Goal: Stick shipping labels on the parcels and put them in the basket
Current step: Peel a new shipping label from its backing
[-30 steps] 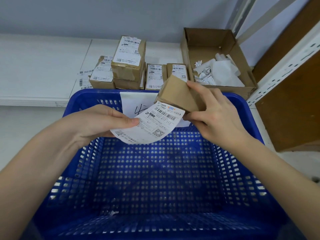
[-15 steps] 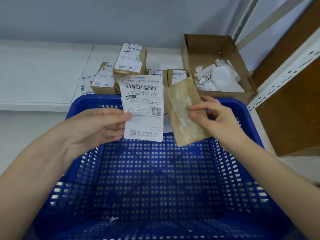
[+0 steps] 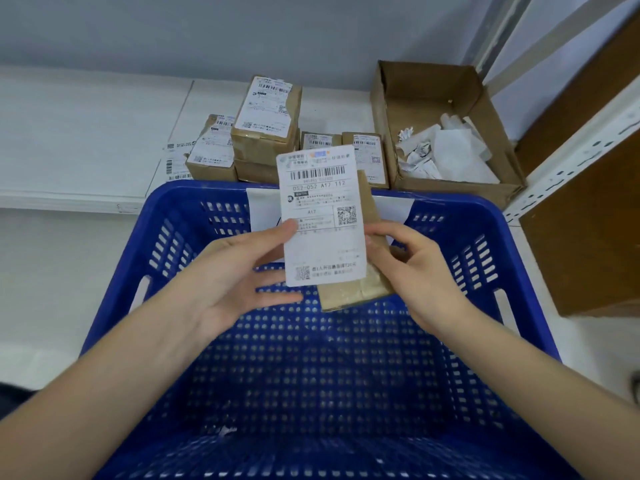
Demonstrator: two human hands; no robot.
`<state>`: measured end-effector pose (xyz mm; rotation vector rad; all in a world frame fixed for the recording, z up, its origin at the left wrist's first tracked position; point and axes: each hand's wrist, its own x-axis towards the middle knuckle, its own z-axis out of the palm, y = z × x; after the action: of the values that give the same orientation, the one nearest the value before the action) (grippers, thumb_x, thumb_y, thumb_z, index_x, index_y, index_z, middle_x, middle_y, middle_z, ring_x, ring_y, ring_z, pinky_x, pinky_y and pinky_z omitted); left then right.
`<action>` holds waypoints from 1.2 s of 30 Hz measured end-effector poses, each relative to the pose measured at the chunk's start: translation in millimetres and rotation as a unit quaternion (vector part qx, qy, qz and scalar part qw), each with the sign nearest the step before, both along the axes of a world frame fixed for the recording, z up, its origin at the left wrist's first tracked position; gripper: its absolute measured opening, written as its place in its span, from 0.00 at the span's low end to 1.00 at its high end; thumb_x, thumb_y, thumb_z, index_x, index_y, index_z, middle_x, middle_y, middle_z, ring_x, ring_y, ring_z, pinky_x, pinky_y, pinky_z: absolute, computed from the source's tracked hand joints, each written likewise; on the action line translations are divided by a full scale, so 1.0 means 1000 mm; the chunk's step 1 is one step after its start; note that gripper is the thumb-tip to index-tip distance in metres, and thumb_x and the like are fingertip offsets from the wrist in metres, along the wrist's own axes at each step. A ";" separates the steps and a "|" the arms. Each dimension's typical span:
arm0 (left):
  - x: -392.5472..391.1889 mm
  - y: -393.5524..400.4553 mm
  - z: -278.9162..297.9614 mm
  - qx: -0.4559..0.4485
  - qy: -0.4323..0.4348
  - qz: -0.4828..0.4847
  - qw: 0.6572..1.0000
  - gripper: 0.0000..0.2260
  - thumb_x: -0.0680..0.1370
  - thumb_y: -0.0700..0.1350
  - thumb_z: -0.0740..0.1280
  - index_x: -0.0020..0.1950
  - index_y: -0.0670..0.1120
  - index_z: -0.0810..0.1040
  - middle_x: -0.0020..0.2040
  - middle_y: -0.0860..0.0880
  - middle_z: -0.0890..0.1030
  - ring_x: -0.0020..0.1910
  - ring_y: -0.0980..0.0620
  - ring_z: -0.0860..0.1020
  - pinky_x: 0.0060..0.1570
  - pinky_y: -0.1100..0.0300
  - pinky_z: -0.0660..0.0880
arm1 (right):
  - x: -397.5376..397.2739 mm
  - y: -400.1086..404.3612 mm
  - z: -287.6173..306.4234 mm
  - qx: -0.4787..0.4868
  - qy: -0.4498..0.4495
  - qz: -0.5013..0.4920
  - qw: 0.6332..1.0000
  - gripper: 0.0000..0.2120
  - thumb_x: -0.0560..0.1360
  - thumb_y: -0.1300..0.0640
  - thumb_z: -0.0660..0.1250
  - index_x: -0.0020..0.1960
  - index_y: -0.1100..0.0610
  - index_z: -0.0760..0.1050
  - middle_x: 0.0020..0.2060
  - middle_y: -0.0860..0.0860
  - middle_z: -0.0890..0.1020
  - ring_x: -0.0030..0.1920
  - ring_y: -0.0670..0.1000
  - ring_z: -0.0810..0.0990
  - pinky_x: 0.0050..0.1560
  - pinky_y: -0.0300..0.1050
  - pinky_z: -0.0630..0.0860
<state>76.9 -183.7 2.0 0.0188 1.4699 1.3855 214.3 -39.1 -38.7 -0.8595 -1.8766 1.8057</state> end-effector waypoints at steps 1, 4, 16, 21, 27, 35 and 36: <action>0.001 0.001 -0.001 0.001 0.002 0.002 1.000 0.17 0.69 0.49 0.70 0.56 0.46 0.83 0.51 0.46 0.85 0.49 0.45 0.84 0.46 0.47 0.80 | 0.000 -0.002 -0.002 0.006 0.000 0.010 1.000 0.09 0.77 0.60 0.65 0.48 0.46 0.80 0.55 0.49 0.82 0.51 0.44 0.81 0.53 0.43 0.77; 0.003 0.001 -0.003 -0.001 0.021 0.008 1.000 0.17 0.68 0.49 0.70 0.54 0.44 0.83 0.50 0.46 0.85 0.48 0.45 0.84 0.45 0.48 0.81 | -0.001 -0.007 -0.006 0.024 -0.013 0.051 0.998 0.12 0.79 0.60 0.62 0.52 0.44 0.79 0.60 0.47 0.78 0.59 0.45 0.78 0.62 0.46 0.74; 0.003 0.001 -0.007 -0.019 0.093 0.025 0.995 0.10 0.73 0.47 0.70 0.49 0.43 0.84 0.47 0.49 0.86 0.46 0.49 0.84 0.45 0.54 0.79 | 0.004 0.001 0.004 -0.005 -0.037 0.090 0.995 0.11 0.79 0.66 0.61 0.55 0.57 0.80 0.54 0.49 0.83 0.57 0.48 0.80 0.63 0.50 0.74; 0.005 0.002 -0.005 -0.014 0.098 0.031 0.995 0.08 0.74 0.46 0.70 0.47 0.42 0.84 0.45 0.49 0.86 0.44 0.51 0.84 0.40 0.58 0.80 | 0.003 0.001 0.009 -0.061 -0.033 0.059 0.996 0.08 0.78 0.59 0.63 0.46 0.59 0.81 0.50 0.52 0.84 0.54 0.50 0.82 0.60 0.51 0.77; 0.005 0.003 -0.005 -0.013 0.116 0.046 0.992 0.08 0.74 0.45 0.71 0.46 0.41 0.84 0.44 0.48 0.86 0.44 0.51 0.84 0.40 0.59 0.82 | 0.003 -0.002 0.012 -0.080 -0.017 0.046 0.996 0.06 0.75 0.62 0.67 0.42 0.62 0.81 0.51 0.48 0.84 0.54 0.43 0.81 0.57 0.43 0.78; 0.007 0.003 -0.006 -0.002 0.121 0.053 0.991 0.07 0.73 0.43 0.71 0.46 0.40 0.84 0.45 0.48 0.86 0.45 0.52 0.84 0.37 0.61 0.81 | 0.005 0.000 0.011 -0.065 -0.038 0.027 0.997 0.08 0.72 0.64 0.71 0.35 0.56 0.83 0.51 0.46 0.84 0.64 0.40 0.74 0.65 0.46 0.73; 0.007 0.003 -0.006 0.000 0.121 0.056 0.991 0.07 0.73 0.43 0.71 0.46 0.40 0.84 0.45 0.49 0.86 0.45 0.52 0.84 0.36 0.62 0.80 | 0.005 0.000 0.012 -0.067 -0.037 0.026 0.997 0.09 0.72 0.64 0.71 0.34 0.56 0.82 0.51 0.46 0.85 0.64 0.40 0.74 0.66 0.47 0.72</action>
<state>83.9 -180.3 -4.0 0.1086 1.6945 1.5150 219.2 -38.7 -26.9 -0.9431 -1.8556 1.9765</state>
